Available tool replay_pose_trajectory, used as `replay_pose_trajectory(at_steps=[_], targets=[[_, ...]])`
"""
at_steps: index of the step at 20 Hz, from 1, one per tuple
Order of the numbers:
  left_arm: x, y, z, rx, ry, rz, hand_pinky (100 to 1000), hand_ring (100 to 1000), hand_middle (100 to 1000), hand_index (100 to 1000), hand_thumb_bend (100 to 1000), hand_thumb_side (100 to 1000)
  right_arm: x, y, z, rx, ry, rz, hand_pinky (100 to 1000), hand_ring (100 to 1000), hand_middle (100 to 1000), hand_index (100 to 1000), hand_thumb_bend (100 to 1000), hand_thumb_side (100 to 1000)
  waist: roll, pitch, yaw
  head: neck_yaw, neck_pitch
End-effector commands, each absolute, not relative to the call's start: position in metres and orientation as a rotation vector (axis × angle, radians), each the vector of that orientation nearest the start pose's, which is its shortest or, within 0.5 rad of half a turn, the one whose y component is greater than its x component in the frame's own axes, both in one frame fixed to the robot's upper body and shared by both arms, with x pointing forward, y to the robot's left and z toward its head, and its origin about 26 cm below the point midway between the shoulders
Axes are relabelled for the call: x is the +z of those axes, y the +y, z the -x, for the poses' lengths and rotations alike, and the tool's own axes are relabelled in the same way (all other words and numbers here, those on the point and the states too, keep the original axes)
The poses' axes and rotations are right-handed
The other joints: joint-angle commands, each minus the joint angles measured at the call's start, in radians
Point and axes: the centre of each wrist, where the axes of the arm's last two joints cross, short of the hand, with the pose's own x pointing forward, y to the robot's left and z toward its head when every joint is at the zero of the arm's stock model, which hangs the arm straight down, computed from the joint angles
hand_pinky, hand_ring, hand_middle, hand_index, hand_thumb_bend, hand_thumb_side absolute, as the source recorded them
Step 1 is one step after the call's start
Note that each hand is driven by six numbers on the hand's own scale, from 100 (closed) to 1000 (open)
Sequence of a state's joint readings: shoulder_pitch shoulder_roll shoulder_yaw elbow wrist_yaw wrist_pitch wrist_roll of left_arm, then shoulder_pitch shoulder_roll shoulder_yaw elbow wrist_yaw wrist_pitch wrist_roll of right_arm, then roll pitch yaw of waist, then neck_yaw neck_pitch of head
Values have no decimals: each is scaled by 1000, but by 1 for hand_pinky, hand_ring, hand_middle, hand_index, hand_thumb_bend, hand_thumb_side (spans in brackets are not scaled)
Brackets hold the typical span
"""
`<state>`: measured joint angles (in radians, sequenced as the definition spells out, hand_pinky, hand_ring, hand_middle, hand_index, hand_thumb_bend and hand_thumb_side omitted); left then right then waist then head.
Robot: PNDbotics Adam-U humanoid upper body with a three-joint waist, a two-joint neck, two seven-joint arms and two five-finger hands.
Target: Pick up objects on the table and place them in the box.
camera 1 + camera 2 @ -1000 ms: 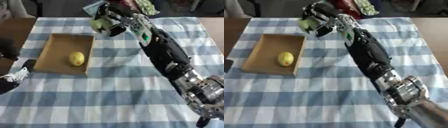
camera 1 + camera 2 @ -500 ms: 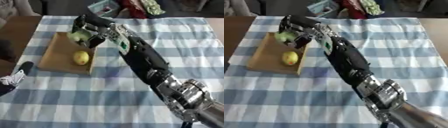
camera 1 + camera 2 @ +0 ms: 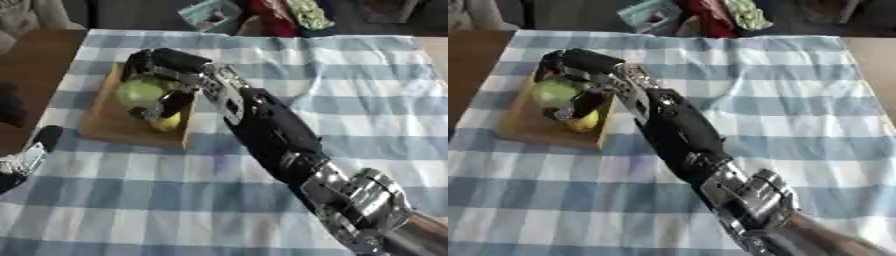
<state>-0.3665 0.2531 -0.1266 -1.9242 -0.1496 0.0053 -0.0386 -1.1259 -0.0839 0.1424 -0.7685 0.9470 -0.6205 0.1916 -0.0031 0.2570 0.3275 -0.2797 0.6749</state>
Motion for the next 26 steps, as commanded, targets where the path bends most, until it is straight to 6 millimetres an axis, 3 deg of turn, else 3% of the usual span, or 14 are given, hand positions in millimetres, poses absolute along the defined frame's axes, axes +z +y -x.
replay_pose_trajectory(at_steps=[1, 12, 17, 23, 26], targets=[[197, 212, -313, -555, -2269, -129, 519, 540, 519, 679, 526, 100, 213, -105, -491, -2159, 2651, -607, 784, 760, 859, 835, 507, 482, 4, -15, -2, 2, -12], [196, 217, -313, -542, -2264, -165, 520, 540, 519, 679, 524, 100, 273, -130, -485, -1870, 2773, -634, 775, 747, 825, 828, 472, 413, 0, -20, -48, 35, -16], [195, 219, -314, -536, -2258, -175, 520, 540, 518, 679, 529, 100, 282, -136, -481, -1853, 2798, -603, 766, 736, 811, 823, 443, 391, -4, -25, -58, 48, -11], [185, 235, -315, -488, -2215, -263, 519, 540, 518, 679, 547, 100, 269, -200, -468, -1679, 2849, -648, 758, 727, 803, 819, 397, 378, -1, -34, -186, 146, 7], [184, 238, -315, -478, -2210, -281, 519, 542, 518, 679, 553, 100, 264, -236, -455, -1591, 2900, -717, 754, 722, 800, 816, 367, 386, 3, -31, -212, 159, 8]])
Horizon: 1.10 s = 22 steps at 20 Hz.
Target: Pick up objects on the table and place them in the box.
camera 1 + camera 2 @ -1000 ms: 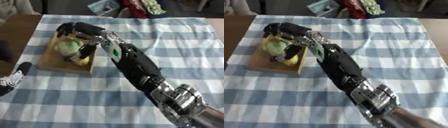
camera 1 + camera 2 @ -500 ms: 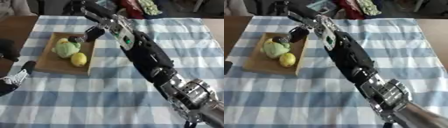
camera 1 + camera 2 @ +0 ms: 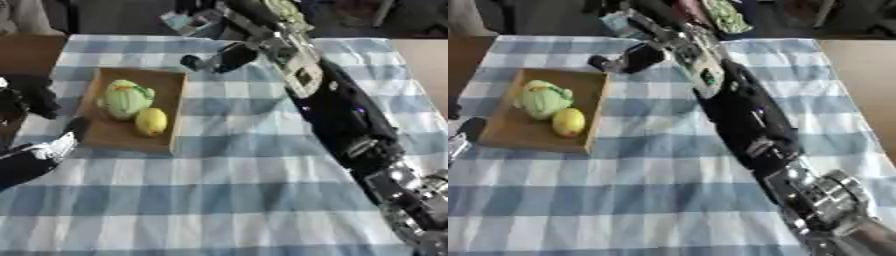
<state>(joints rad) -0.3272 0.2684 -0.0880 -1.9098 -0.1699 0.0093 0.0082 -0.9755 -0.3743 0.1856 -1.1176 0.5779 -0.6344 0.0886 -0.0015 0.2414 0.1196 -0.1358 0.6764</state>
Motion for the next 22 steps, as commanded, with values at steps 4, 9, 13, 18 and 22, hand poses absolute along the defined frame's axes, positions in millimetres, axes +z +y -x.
replay_pose_trajectory(at_steps=[4, 9, 13, 18, 22], targets=[[182, 242, -315, -462, -2203, -302, 518, 544, 518, 679, 562, 100, 254, -266, -437, -1436, 3021, -790, 745, 711, 792, 809, 315, 402, 8, -6, -37, 32, 7], [179, 247, -314, -445, -2190, -327, 518, 544, 518, 679, 641, 100, 228, -289, -419, -1288, 3222, -834, 735, 694, 777, 800, 278, 423, 16, 0, -72, 53, 16], [174, 250, -312, -435, -2174, -339, 517, 544, 518, 679, 666, 100, 207, -300, -400, -1221, 3365, -834, 726, 678, 763, 787, 246, 443, 22, 0, -88, 62, 26], [166, 254, -310, -434, -2142, -349, 517, 544, 518, 679, 694, 100, 182, -305, -375, -1159, 3537, -777, 724, 669, 753, 780, 236, 445, 29, -3, -103, 65, 34], [159, 257, -309, -431, -2119, -355, 516, 543, 518, 679, 703, 102, 170, -309, -352, -1115, 3654, -719, 725, 667, 752, 780, 210, 463, 31, -4, -106, 66, 43]])
